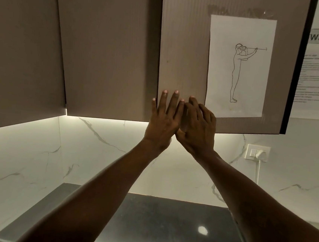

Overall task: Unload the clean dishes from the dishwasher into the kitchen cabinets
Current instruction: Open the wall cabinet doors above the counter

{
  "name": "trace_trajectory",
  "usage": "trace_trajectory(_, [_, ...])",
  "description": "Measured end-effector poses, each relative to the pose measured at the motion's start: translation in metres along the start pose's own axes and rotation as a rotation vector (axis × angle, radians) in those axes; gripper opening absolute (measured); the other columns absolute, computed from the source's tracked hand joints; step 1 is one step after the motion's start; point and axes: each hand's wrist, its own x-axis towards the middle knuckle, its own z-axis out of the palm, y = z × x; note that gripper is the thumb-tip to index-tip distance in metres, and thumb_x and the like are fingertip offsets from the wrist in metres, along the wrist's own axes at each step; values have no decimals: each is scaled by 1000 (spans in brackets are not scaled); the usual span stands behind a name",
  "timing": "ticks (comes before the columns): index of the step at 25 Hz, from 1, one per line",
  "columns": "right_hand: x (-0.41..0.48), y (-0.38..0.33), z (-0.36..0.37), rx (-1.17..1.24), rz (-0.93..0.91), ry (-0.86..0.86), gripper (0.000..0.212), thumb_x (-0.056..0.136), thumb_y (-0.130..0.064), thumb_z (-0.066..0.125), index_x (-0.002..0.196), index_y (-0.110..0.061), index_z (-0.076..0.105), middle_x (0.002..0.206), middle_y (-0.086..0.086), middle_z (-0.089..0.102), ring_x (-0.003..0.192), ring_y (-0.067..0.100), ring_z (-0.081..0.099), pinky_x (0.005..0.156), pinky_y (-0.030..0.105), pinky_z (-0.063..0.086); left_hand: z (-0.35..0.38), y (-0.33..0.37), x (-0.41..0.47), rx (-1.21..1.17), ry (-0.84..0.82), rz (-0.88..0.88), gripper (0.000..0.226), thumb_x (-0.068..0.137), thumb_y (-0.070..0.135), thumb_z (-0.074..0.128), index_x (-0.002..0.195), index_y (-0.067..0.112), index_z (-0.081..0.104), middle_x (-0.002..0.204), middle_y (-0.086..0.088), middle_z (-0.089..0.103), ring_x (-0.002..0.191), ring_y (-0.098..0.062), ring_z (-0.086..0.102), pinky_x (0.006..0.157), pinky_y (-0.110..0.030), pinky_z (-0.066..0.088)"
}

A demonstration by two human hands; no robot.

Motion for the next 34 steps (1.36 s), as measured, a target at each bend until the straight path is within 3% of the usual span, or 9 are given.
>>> trace_trajectory(7, [-16, -35, -41, 40, 116, -10, 95, 83, -76, 42, 152, -11, 38, 160, 12, 33, 146, 32, 34, 116, 51, 30, -52, -4, -26, -180, 98, 153, 86, 81, 6, 69, 154, 1, 25, 161, -24, 14, 150, -44, 7, 118, -57, 23])
trace_trajectory(13, [-19, -31, -90, 66, -14, -33, 99, 83, -75, 44, 156, -10, 29, 164, 12, 24, 152, 29, 21, 119, 58, 20, -96, 22, -38, -218, 190, 250, 78, 80, -1, 75, 147, -5, 35, 155, -26, 30, 147, -43, 22, 113, -62, 30])
trace_trajectory(18, [-32, -22, -120, 178, 2, -2, 97, 85, -71, 48, 156, -10, 24, 164, 13, 22, 152, 30, 20, 119, 61, 19, -138, 48, -44, -246, 218, 291, 81, 77, 4, 82, 144, -8, 38, 151, -27, 38, 144, -40, 28, 112, -61, 33])
trace_trajectory(21, [-41, -19, -148, 266, 3, -28, 98, 85, -67, 51, 157, -7, 21, 165, 14, 18, 153, 30, 15, 120, 59, 18, -166, 66, -48, -300, 219, 249, 76, 80, 5, 80, 143, -10, 40, 151, -27, 38, 145, -37, 26, 114, -54, 35])
trace_trajectory(24, [-48, -15, -181, 220, -35, -112, 101, 85, -70, 44, 158, -6, 17, 167, 14, 10, 154, 30, 6, 123, 56, 12, -194, 87, -54, -346, 184, 155, 78, 85, 11, 76, 148, -9, 33, 158, -23, 27, 150, -32, 16, 114, -38, 38])
trace_trajectory(26, [-52, -9, -203, 158, -56, -122, 104, 85, -75, 35, 159, -5, 14, 167, 14, 8, 155, 29, 4, 124, 53, 10, -213, 99, -57, -396, 153, 75, 88, 84, 21, 75, 151, -7, 27, 162, -18, 18, 152, -29, 13, 104, -27, 42])
trace_trajectory(28, [-58, 1, -222, 146, -78, -102, 100, 89, -73, 33, 159, -5, 13, 167, 13, 8, 155, 28, 4, 124, 52, 9, -230, 109, -60, -436, 110, -10, 99, 79, 34, 74, 154, -4, 22, 163, -12, 15, 152, -27, 15, 99, -26, 46])
trace_trajectory(31, [-71, 18, -249, 142, -148, -64, 89, 95, -63, 38, 159, -5, 15, 167, 12, 10, 155, 25, 6, 124, 52, 12, -248, 120, -59, -351, 27, 60, 101, 79, 45, 70, 154, -2, 22, 162, -14, 20, 151, -26, 17, 119, -42, 30])
trace_trajectory(34, [-78, 27, -271, 113, -218, -44, 80, 100, -54, 39, 158, -5, 16, 167, 12, 11, 155, 23, 7, 123, 52, 14, -265, 131, -52, -239, 12, 119, 97, 84, 53, 59, 155, -1, 20, 163, -16, 17, 152, -29, 13, 123, -46, 19])
